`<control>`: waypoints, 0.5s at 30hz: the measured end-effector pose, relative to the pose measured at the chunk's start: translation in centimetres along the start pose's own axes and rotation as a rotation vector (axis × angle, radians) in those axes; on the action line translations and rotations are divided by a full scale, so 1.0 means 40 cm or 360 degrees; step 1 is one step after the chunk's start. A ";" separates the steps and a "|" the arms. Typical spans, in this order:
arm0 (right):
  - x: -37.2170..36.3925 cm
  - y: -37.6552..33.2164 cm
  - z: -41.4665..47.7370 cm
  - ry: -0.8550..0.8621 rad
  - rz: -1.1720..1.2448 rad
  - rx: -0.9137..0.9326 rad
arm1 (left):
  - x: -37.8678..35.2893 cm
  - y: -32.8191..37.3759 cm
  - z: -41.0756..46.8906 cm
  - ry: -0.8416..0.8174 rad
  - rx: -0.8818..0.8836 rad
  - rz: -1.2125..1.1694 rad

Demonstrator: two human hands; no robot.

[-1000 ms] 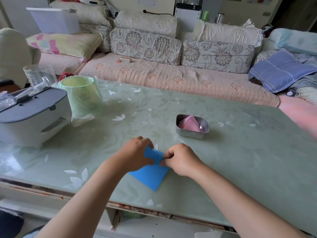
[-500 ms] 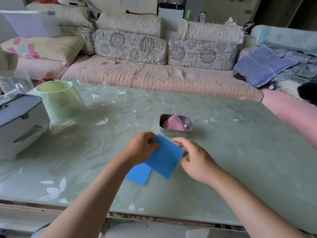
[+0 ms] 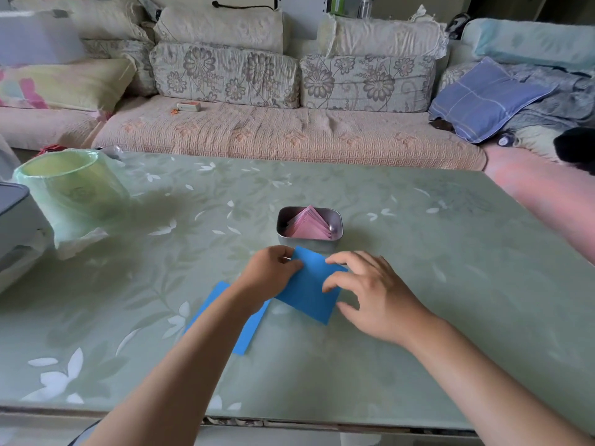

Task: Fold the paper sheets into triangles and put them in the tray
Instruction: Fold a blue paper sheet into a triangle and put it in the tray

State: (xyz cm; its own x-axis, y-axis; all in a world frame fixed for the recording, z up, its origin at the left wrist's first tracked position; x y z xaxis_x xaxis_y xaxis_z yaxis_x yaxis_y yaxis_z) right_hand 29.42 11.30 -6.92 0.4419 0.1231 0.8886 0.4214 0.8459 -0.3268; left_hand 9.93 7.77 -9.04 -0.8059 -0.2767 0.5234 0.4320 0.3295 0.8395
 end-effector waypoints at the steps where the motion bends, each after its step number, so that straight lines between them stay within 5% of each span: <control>1: 0.003 0.006 -0.002 0.0000 -0.0027 0.0005 | -0.004 0.002 0.004 0.0003 0.0005 -0.0016; 15: 0.013 0.004 0.002 0.0160 0.0088 0.0082 | -0.022 0.010 -0.010 -0.0019 -0.0098 -0.0034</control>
State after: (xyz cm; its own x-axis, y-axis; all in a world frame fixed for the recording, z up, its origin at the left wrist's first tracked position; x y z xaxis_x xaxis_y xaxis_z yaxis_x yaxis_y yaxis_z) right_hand 29.65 11.55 -6.46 0.5418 0.1199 0.8319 0.3542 0.8650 -0.3553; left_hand 10.97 7.81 -9.11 -0.8199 -0.2723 0.5037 0.4384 0.2673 0.8581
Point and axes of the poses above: each hand's wrist, its own z-axis towards the middle knuckle, its own x-axis out of the back of the hand, y = z × x, the point moved 4 cm from there along z, towards the middle knuckle, and after that the axes turned 5 degrees about z, right-handed, at the moved point
